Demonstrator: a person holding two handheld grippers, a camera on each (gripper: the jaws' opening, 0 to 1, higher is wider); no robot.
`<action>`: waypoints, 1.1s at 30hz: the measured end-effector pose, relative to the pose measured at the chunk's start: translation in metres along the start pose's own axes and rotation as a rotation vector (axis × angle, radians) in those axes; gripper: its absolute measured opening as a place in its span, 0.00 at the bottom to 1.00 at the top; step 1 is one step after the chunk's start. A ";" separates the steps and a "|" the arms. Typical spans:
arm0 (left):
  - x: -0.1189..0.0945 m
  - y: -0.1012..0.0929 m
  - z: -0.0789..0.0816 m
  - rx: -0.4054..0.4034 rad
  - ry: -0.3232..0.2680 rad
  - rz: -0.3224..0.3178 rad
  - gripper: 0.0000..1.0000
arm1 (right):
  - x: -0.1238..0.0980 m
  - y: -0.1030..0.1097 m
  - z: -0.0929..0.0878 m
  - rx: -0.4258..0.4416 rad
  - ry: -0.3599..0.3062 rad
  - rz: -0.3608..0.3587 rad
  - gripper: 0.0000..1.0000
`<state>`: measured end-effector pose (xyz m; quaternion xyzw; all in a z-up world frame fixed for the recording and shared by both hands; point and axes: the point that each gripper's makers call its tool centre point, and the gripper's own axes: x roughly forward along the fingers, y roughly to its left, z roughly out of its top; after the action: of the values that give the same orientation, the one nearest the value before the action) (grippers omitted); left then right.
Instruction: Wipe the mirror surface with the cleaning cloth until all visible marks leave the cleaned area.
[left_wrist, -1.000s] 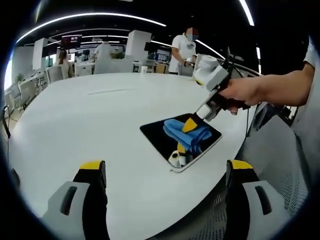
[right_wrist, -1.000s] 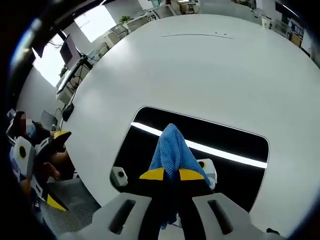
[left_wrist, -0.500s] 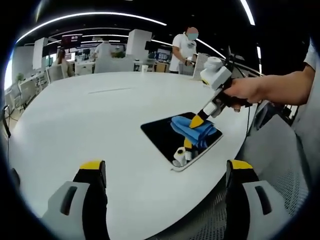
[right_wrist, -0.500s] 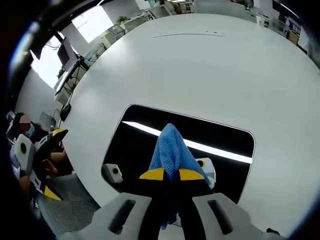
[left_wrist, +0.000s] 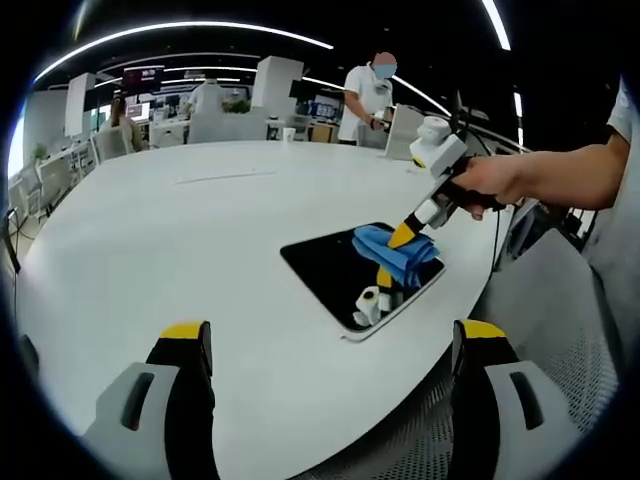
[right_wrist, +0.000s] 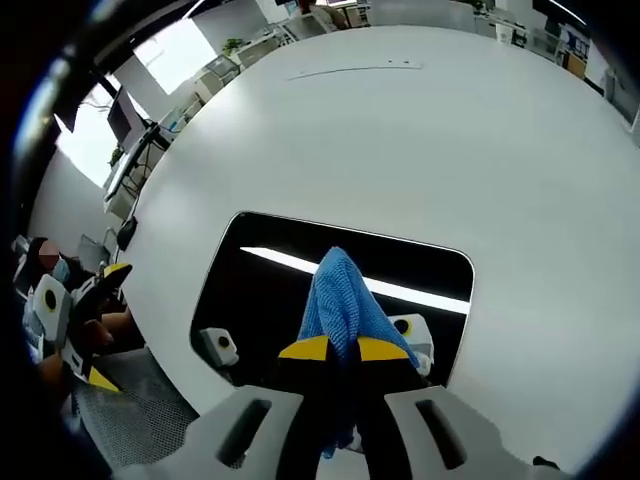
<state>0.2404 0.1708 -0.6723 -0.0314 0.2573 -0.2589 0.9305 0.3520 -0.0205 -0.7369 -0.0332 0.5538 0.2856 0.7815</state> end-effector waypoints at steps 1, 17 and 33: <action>0.000 0.000 0.000 0.002 -0.002 0.002 0.99 | -0.001 -0.001 -0.001 0.003 0.000 -0.001 0.03; 0.001 0.001 0.000 0.006 0.002 0.000 0.99 | -0.013 -0.030 -0.009 0.066 -0.024 -0.007 0.03; 0.001 0.001 -0.001 0.004 0.004 0.003 0.99 | -0.024 -0.056 -0.017 0.098 -0.032 -0.046 0.03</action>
<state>0.2413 0.1712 -0.6738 -0.0284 0.2589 -0.2582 0.9303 0.3596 -0.0835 -0.7369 -0.0031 0.5536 0.2404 0.7973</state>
